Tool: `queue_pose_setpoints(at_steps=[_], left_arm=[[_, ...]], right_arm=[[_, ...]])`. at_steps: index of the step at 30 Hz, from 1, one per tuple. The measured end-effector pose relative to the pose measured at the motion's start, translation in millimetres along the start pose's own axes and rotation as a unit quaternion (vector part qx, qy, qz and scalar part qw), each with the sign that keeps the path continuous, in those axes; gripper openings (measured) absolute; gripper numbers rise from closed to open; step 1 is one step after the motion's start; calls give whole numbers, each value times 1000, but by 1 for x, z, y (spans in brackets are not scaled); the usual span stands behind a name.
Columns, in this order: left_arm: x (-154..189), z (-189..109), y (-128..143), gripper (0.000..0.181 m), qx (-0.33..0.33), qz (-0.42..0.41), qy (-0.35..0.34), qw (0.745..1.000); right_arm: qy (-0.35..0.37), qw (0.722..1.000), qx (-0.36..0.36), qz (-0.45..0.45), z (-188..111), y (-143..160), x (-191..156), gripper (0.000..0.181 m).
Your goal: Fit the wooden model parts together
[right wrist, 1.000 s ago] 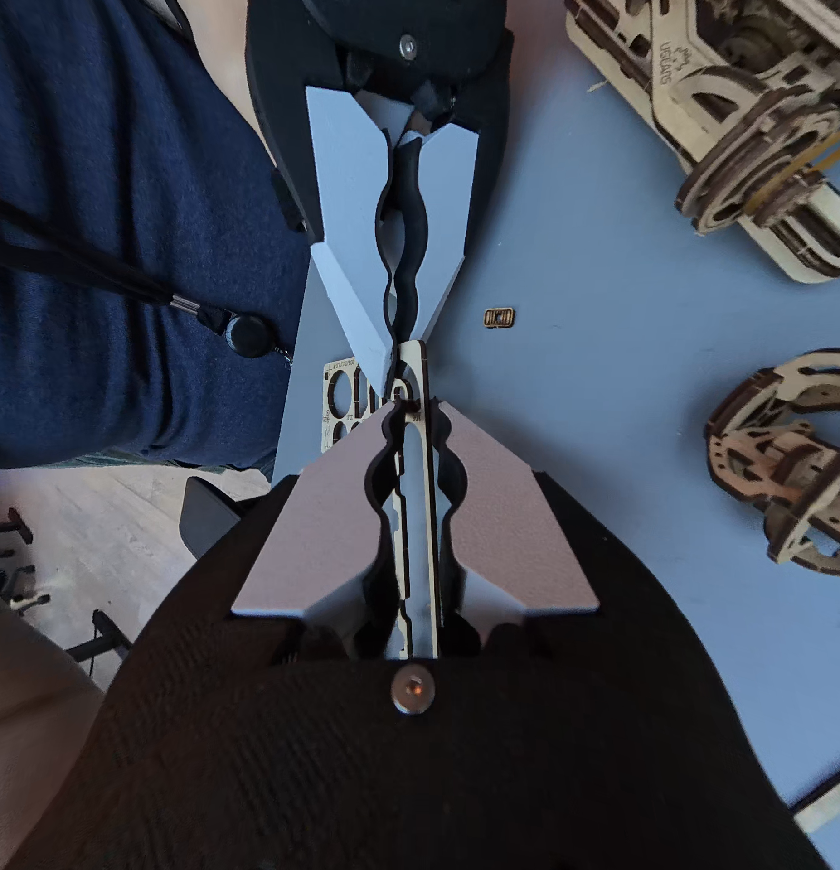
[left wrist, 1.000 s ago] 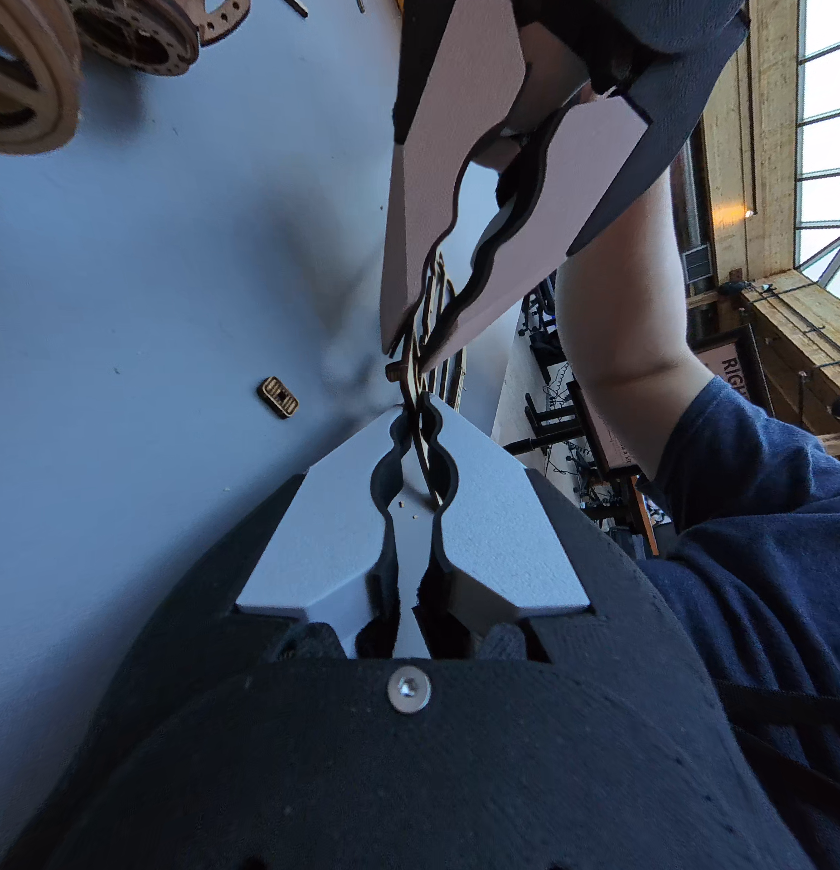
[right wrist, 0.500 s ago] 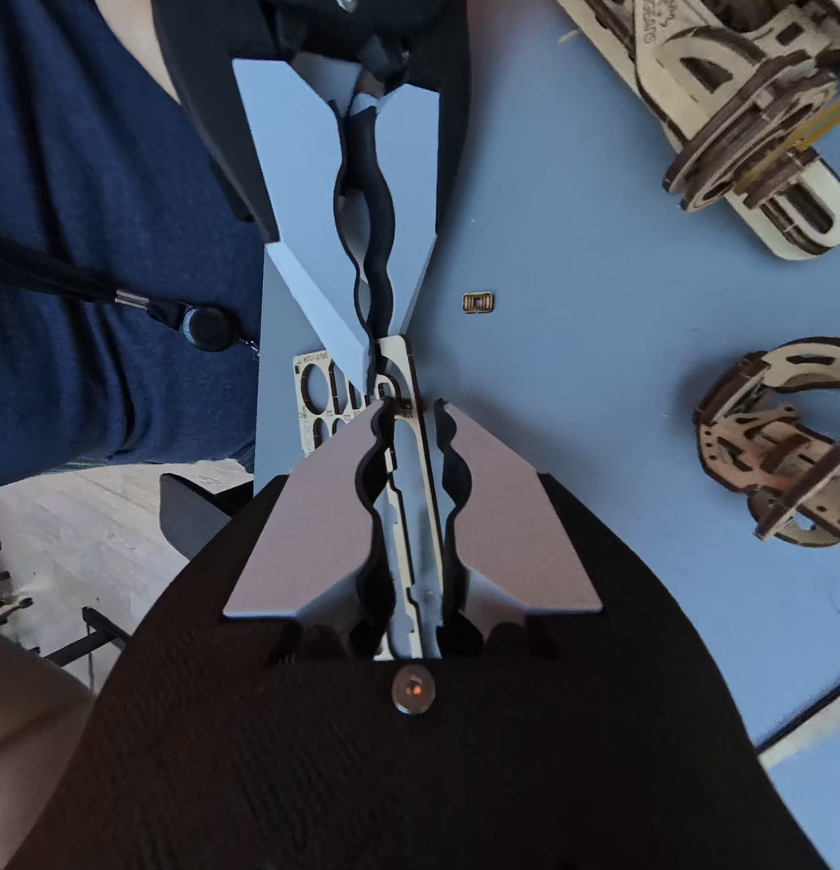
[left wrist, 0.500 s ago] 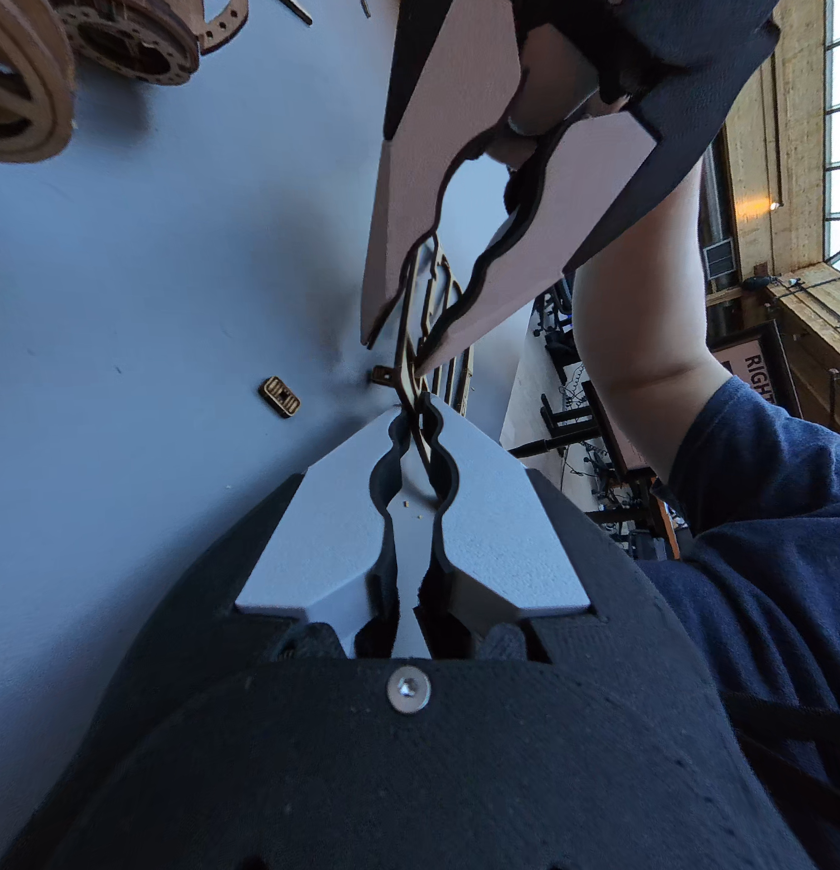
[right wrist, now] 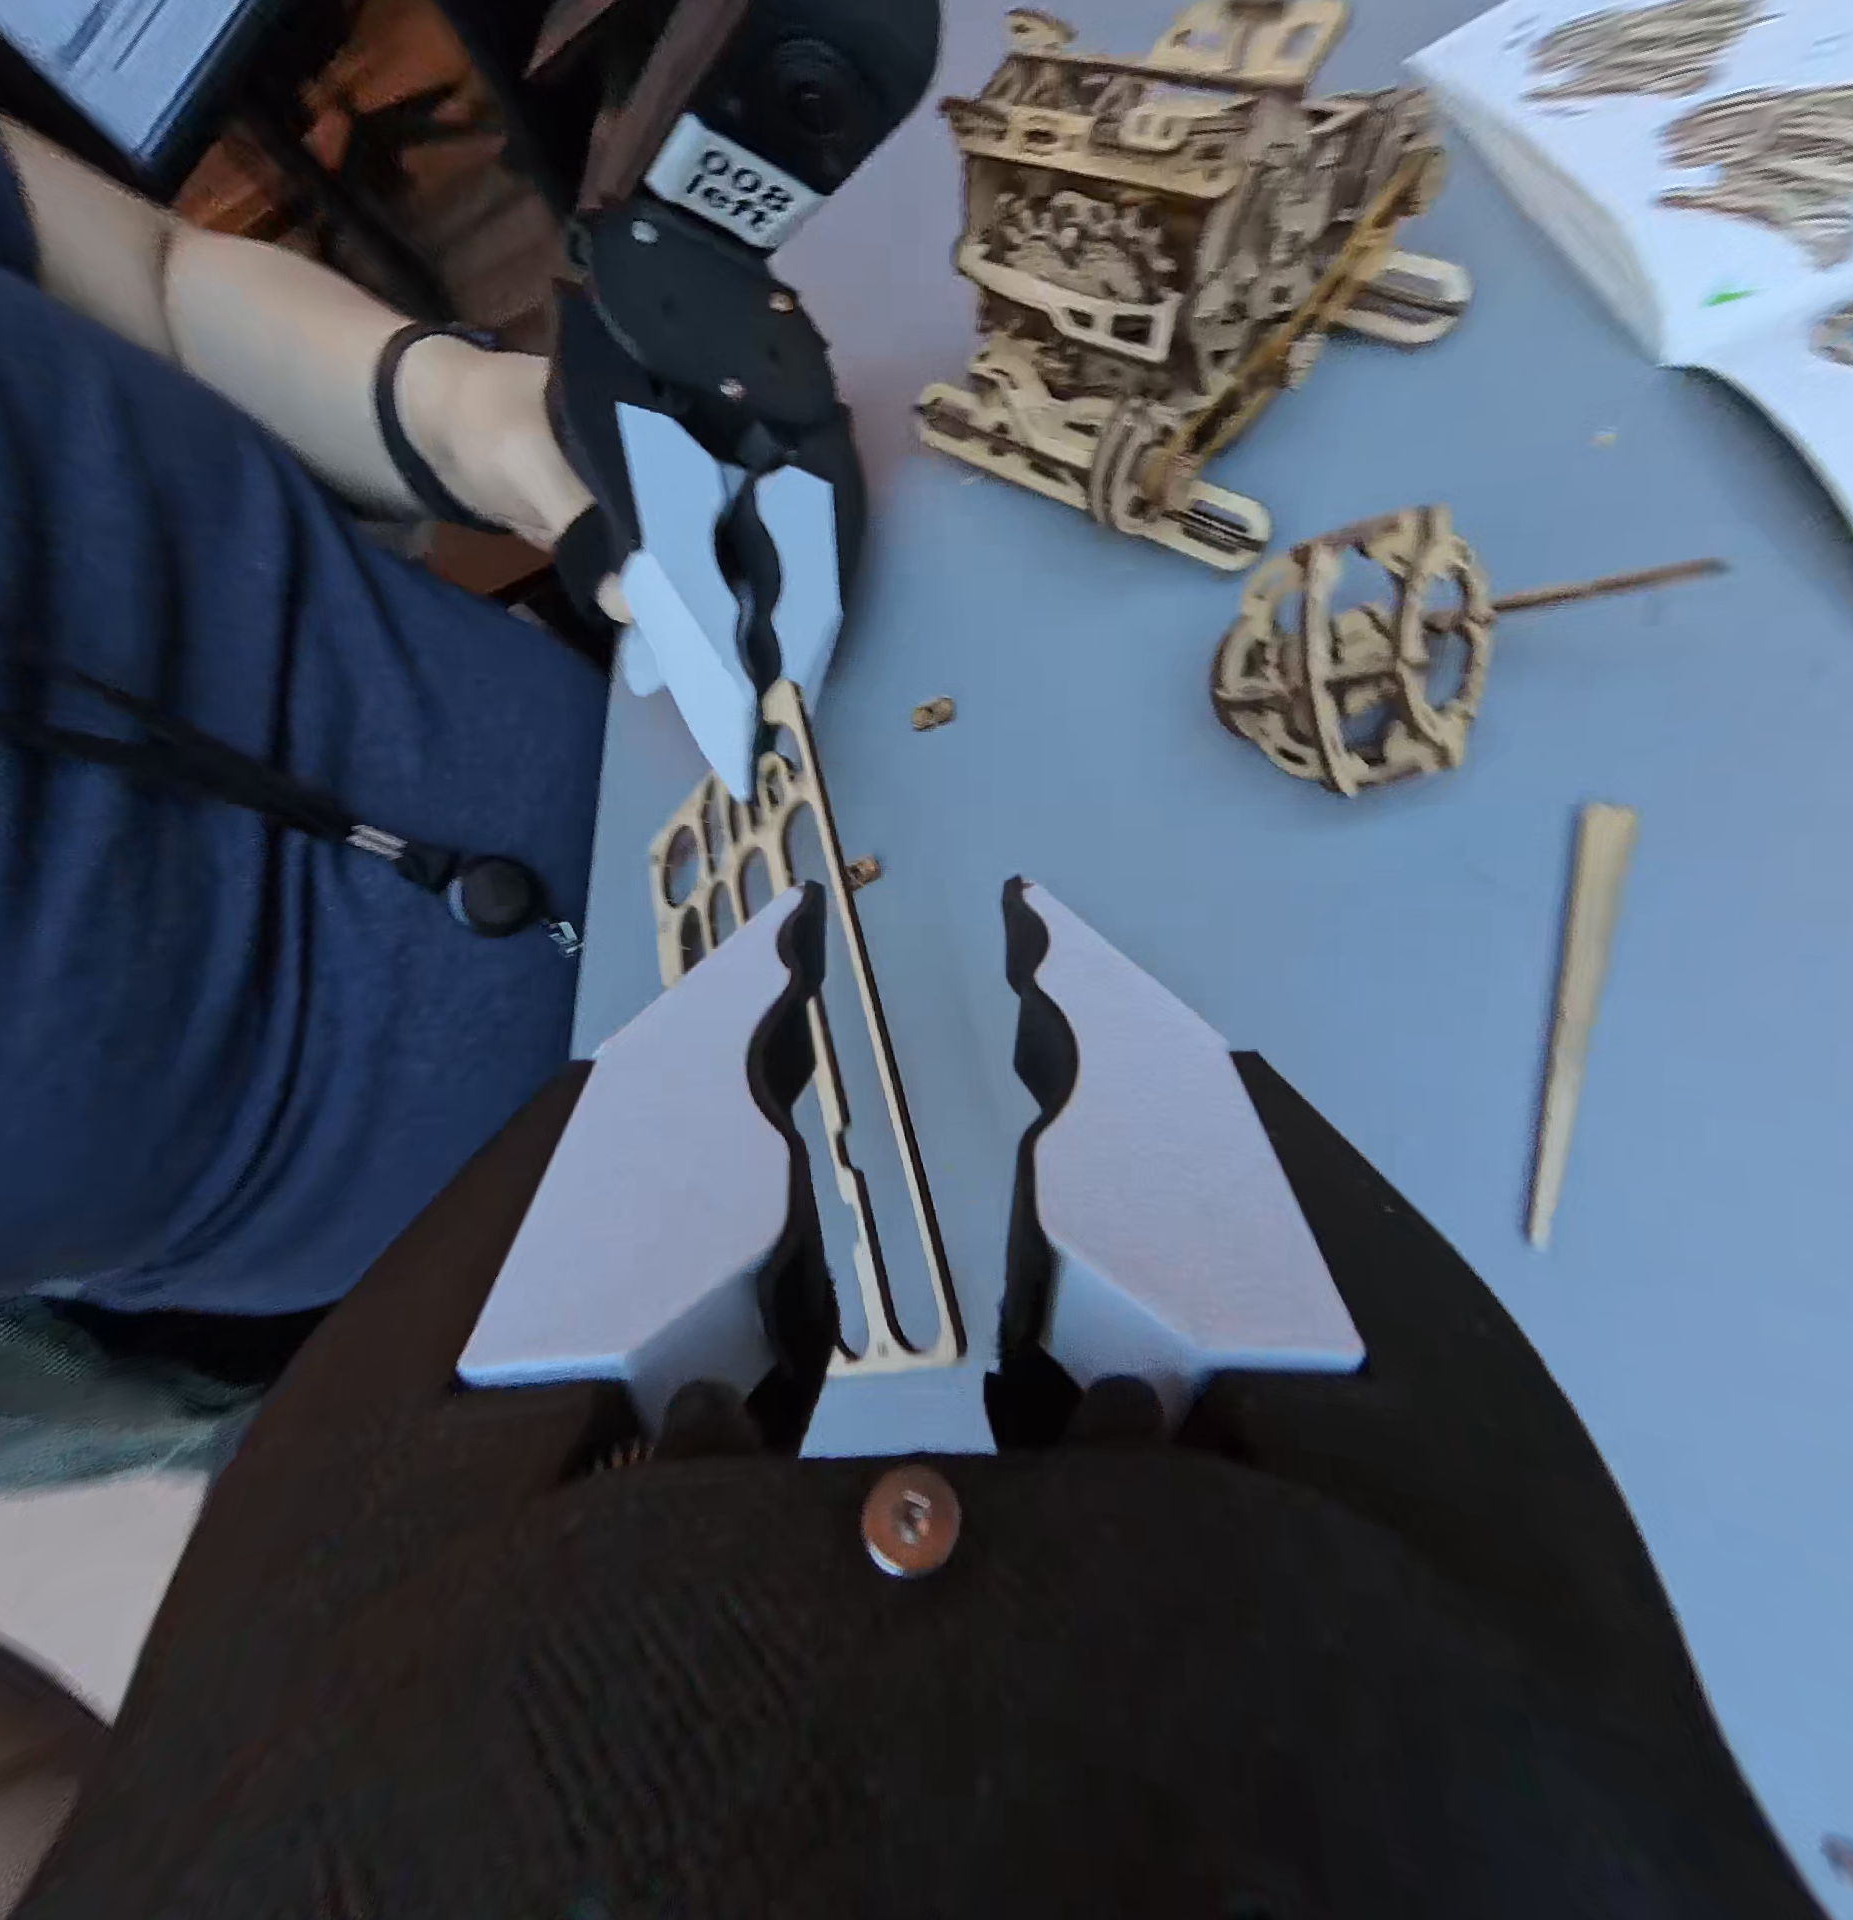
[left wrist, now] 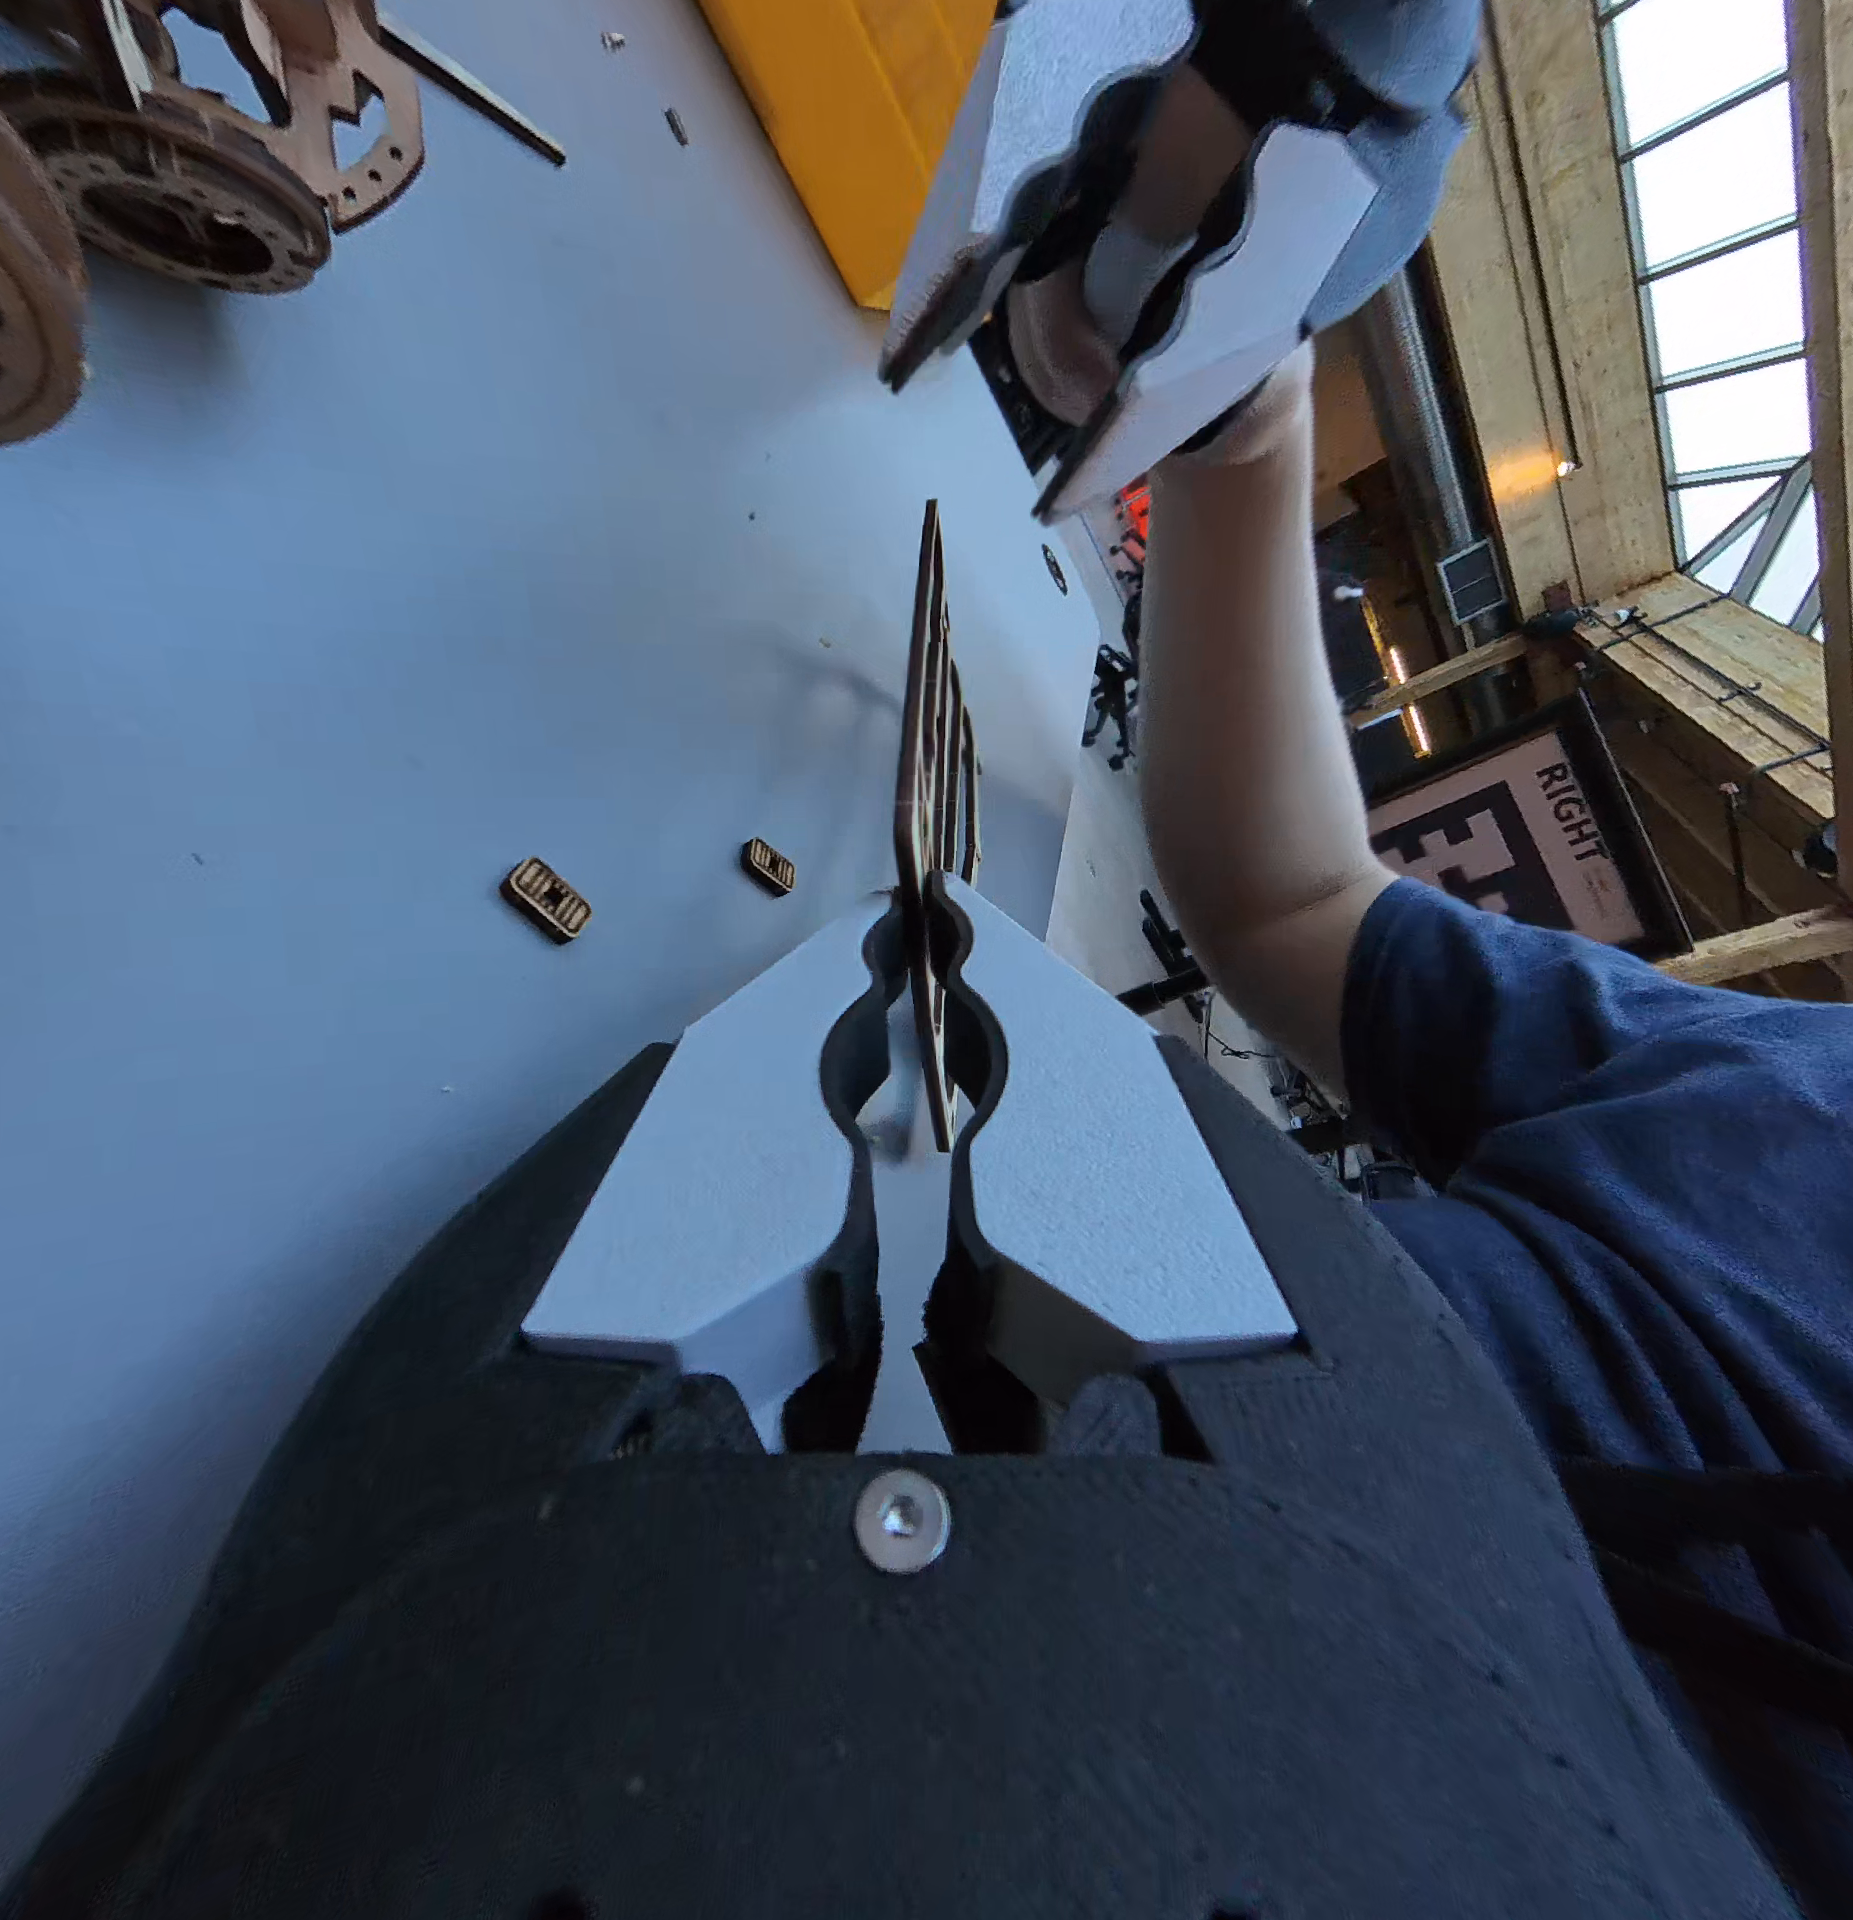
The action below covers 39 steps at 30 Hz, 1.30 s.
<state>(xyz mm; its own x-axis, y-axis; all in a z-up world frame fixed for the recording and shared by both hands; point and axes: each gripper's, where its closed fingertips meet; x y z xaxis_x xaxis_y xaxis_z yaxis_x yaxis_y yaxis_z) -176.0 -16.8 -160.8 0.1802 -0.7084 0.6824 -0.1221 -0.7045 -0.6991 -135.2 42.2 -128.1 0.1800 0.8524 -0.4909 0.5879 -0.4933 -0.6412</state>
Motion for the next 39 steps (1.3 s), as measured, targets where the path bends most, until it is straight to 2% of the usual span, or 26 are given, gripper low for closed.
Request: queue_pose_setpoints(at_steps=[3,6,9,11,14,15,18,22,26,29,31,34,36,39], left_arm=[[2,-5,-6,0,23,7,4,1000],[5,-9,-12,0,47,9,9,999],[11,-16,-24,0,97,-20,39,994],[16,-22,-34,0,138,-31,54,988],[21,-31,-45,0,181,-1,37,983],[23,-33,-50,0,194,13,32,980],[32,-44,-67,0,247,50,21,968],[48,-58,-88,0,310,99,14,946],[58,-67,-98,0,347,120,12,930],[61,-75,-101,0,365,125,16,922],[64,-79,-101,0,371,127,26,920],[67,-79,-99,0,366,126,50,921],[65,-77,-96,2,348,107,69,929],[64,-84,-97,15,332,102,99,933]], right_arm=[[67,993,94,-3,-20,10,6,43],[134,966,220,27,-51,17,10,47],[148,913,371,87,-86,23,8,53],[147,867,460,125,-108,30,6,52],[100,824,539,140,-116,36,-13,46],[76,823,544,143,-109,35,-20,47],[36,843,511,166,-70,23,-34,48],[-73,855,487,165,-11,-18,-74,49],[-101,862,477,141,33,-49,-93,35],[-142,843,504,119,34,-64,-107,19],[-139,841,509,120,35,-67,-105,6],[-117,850,502,106,39,-66,-100,1],[-106,867,475,109,42,-62,-96,1],[-84,890,434,111,41,-56,-91,0]])
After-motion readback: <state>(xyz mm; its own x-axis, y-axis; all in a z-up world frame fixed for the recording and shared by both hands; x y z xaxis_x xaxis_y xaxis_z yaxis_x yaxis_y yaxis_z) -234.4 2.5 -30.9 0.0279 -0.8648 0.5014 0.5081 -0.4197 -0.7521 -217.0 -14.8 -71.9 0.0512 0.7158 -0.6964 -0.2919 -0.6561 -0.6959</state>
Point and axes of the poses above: each gripper's, where its closed fingertips meet, z out along the fingers, y out of its underside, x = y × z across the jaws, and after that the axes turned 12 degrees about z, right-handed
